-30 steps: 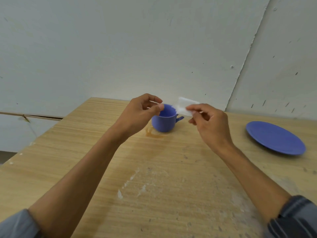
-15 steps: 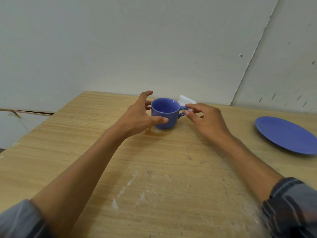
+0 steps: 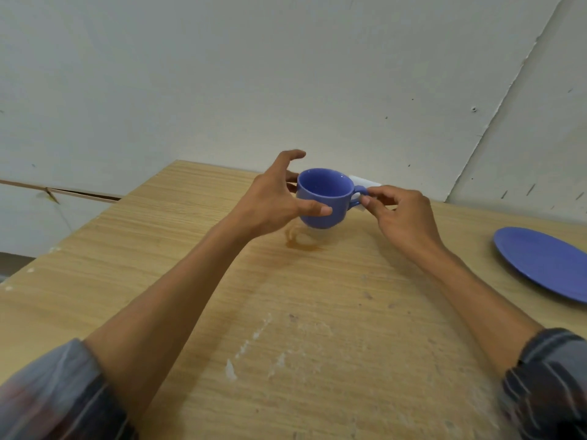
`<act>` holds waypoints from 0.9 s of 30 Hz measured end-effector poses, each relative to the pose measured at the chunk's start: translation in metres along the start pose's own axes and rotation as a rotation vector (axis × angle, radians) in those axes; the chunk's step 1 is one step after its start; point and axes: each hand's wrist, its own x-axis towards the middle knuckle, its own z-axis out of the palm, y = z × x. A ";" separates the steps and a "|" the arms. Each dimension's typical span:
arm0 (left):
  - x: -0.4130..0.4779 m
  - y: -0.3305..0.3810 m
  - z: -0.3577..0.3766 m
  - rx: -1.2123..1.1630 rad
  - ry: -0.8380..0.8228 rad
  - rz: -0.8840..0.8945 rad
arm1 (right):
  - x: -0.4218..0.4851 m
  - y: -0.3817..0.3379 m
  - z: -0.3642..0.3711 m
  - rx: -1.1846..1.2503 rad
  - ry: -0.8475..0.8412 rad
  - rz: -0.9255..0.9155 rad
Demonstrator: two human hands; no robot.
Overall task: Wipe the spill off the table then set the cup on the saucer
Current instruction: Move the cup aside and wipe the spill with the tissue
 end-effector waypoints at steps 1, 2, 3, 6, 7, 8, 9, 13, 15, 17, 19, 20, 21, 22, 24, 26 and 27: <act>0.001 0.003 -0.006 -0.005 0.011 0.006 | 0.002 -0.005 0.000 0.010 0.005 -0.011; 0.001 0.005 -0.014 -0.010 0.022 0.007 | 0.005 -0.011 0.001 0.020 0.005 -0.020; 0.000 0.006 -0.022 -0.012 0.030 0.004 | 0.007 -0.017 0.004 0.028 0.001 -0.028; -0.004 0.003 -0.049 -0.004 0.046 -0.022 | 0.013 -0.038 0.017 0.051 -0.024 -0.041; -0.008 0.000 -0.059 -0.005 0.063 -0.035 | 0.015 -0.047 0.024 0.059 -0.044 -0.047; -0.011 -0.004 -0.069 -0.007 0.079 -0.050 | 0.016 -0.055 0.032 0.066 -0.067 -0.049; -0.014 -0.007 -0.075 -0.008 0.081 -0.063 | 0.017 -0.061 0.039 0.071 -0.080 -0.042; -0.026 -0.027 -0.099 0.013 0.091 -0.117 | 0.018 -0.080 0.072 0.068 -0.141 -0.030; -0.033 -0.040 -0.112 0.012 0.106 -0.147 | 0.018 -0.090 0.091 0.059 -0.176 -0.034; -0.038 -0.052 -0.121 -0.001 0.111 -0.171 | 0.017 -0.097 0.106 0.047 -0.199 -0.029; -0.040 -0.061 -0.126 -0.013 0.109 -0.191 | 0.016 -0.101 0.116 0.033 -0.218 -0.025; -0.041 -0.065 -0.128 -0.014 0.109 -0.200 | 0.015 -0.103 0.120 0.026 -0.223 -0.025; -0.041 -0.068 -0.129 -0.013 0.107 -0.209 | 0.014 -0.103 0.123 0.024 -0.228 -0.022; -0.041 -0.071 -0.130 -0.013 0.106 -0.218 | 0.014 -0.103 0.125 0.025 -0.234 -0.019; -0.041 -0.076 -0.133 -0.013 0.103 -0.231 | 0.012 -0.104 0.130 0.023 -0.250 -0.015; -0.042 -0.079 -0.134 -0.011 0.100 -0.241 | 0.011 -0.106 0.134 0.019 -0.255 -0.013; -0.042 -0.081 -0.134 -0.009 0.102 -0.242 | 0.011 -0.107 0.135 0.023 -0.253 -0.014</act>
